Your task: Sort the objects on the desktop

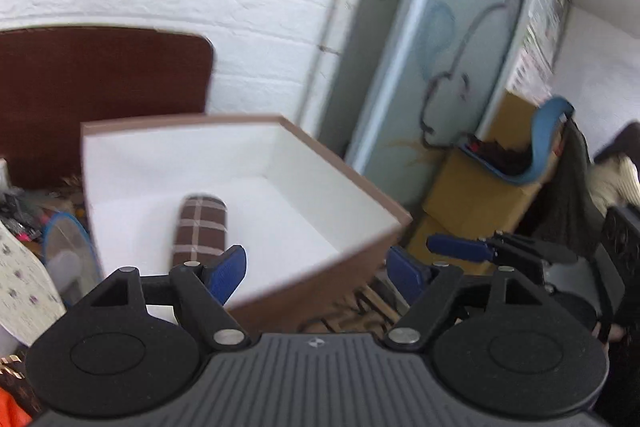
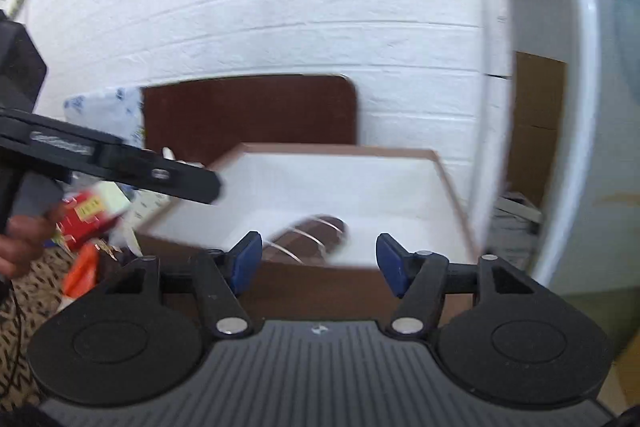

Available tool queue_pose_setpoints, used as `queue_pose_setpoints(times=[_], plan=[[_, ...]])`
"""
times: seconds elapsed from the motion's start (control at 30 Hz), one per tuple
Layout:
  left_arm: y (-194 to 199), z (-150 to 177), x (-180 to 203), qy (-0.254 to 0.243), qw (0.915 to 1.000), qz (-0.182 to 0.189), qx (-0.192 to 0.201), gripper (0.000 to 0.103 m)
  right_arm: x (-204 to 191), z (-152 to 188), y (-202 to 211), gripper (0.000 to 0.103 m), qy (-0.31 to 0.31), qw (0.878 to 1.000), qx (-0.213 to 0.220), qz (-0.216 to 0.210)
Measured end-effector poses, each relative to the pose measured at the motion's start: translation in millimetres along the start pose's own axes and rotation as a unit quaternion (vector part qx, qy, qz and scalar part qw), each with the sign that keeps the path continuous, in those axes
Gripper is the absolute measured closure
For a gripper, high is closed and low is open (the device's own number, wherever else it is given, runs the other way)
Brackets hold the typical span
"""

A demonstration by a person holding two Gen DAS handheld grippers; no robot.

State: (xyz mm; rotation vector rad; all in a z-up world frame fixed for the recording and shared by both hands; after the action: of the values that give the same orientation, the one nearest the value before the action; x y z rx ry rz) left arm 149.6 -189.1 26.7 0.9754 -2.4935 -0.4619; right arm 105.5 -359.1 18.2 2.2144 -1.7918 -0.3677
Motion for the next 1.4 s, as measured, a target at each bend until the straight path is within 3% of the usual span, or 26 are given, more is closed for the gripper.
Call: queue_pose_setpoints(times=[0.13,0.23,0.4,0.53,0.8,0.93,1.13,1.4], plan=[[-16,45,13,-0.03,0.9985,-0.007,-0.044,0.023,-17,47,1,0.04,0.011,0.998,-0.062,-0.007],[-19,70,9,-0.019,0.9974,-0.024,-0.066,0.023,-45,81,4,0.04,0.019,0.995,-0.096,-0.026],[-27,92,-5,0.007,0.9952,-0.032,-0.092,0.023,-69,92,-8,0.04,0.03,0.991,-0.119,-0.053],[-35,98,-6,0.012,0.9942,-0.027,-0.103,0.025,-72,91,-14,0.04,0.049,0.99,-0.121,-0.046],[-47,105,-2,-0.001,0.9936,-0.026,-0.11,0.038,-70,94,-24,0.04,0.059,0.99,-0.118,-0.048],[-54,106,-5,-0.002,0.9931,-0.034,-0.113,0.037,-75,95,-33,0.043,0.064,0.988,-0.124,-0.066],[-48,107,0,-0.016,0.9929,-0.045,-0.109,0.038,-80,94,-28,0.049,0.064,0.99,-0.119,-0.047],[-15,75,25,-0.047,0.9966,-0.046,-0.05,0.037,-88,63,7,0.049,0.09,0.993,-0.069,-0.023]])
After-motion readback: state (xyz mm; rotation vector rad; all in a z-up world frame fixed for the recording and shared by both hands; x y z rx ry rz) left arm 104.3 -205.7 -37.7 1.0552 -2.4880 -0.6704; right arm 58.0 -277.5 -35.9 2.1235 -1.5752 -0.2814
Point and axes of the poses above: each gripper's, at about its wrist camera, not at the fingertips, and y roughly against the way its jaws point, x to its right, z to its underside, the point moved 7 cm from there along -y, roughly the way its jaws point
